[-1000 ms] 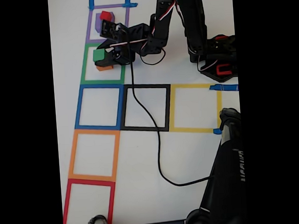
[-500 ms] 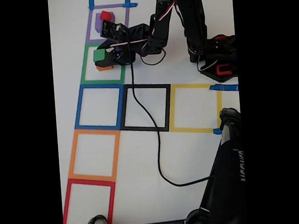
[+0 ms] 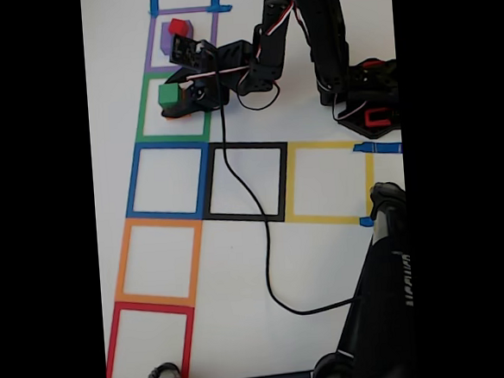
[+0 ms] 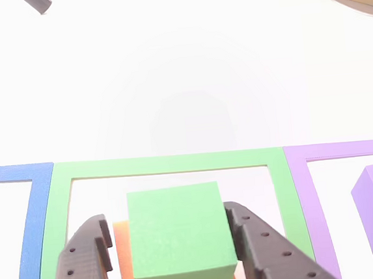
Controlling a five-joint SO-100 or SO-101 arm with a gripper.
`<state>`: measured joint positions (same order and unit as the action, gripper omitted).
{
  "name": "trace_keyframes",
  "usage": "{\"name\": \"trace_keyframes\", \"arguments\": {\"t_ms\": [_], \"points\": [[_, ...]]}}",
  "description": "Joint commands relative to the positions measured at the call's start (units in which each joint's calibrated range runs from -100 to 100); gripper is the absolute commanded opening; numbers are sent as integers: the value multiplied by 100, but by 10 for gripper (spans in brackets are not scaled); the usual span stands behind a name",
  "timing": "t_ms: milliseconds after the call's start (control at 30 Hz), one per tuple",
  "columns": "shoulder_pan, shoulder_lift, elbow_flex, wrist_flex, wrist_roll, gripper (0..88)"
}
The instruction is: Tower of hanoi
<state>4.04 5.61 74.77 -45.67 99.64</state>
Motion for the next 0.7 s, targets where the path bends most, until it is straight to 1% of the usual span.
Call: {"name": "trace_keyframes", "arguments": {"t_ms": [0, 133, 200, 233, 467, 533, 633, 667], "points": [[-11, -202, -22, -227, 36, 182], [-87, -574, -68, -251, 36, 174], [-126, -961, -59, -8, 36, 138], [-126, -1139, -49, 113, 36, 136], [-154, -2729, -122, 1676, 36, 82], [-135, -3157, -177, 2275, 36, 57], [-59, -3698, -122, 2899, 36, 1], [-49, -3876, -95, 3069, 36, 0]]}}
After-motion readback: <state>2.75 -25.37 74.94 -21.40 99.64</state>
